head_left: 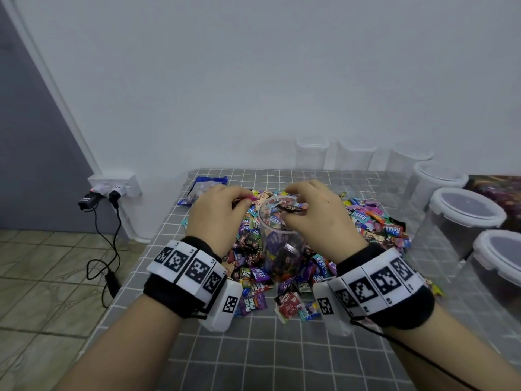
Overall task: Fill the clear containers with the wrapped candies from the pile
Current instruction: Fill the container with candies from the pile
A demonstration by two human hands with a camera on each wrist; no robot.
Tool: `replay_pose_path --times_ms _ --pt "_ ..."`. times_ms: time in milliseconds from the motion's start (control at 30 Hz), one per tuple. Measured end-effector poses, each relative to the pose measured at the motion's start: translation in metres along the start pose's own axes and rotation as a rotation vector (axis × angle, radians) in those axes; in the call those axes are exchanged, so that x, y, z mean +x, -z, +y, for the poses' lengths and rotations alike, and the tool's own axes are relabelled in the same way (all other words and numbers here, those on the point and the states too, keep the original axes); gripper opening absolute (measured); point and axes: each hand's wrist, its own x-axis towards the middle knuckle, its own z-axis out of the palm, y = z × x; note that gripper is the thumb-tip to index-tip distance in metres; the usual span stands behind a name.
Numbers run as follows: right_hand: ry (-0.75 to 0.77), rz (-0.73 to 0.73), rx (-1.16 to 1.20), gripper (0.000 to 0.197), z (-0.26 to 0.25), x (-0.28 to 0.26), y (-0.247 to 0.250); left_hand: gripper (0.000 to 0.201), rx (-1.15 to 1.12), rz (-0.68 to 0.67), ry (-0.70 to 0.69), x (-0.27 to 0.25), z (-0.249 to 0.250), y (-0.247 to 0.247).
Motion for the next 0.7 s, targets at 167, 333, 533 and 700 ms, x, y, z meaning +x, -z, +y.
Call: replay_pose_path --times_ms 167,333,533,700 --pt "-0.029 0.040 0.002 0.055 0.013 -0.002 -0.006 0.016 -0.072 0.011 -0.008 0.001 0.008 0.004" --pt "-0.278 -0.181 0.503 0.081 0.023 -0.003 -0.009 0.015 -0.227 0.006 -0.017 0.006 0.025 0.009" --pt "-0.271 -0.300 0.719 0.078 0.031 -0.011 -0.017 0.023 -0.511 -0.036 -0.021 0.013 0.039 0.000" --pt "-0.252 -0.234 0.731 0.065 0.035 -0.013 -0.024 0.025 -0.605 -0.156 0.025 0.011 0.045 -0.013"
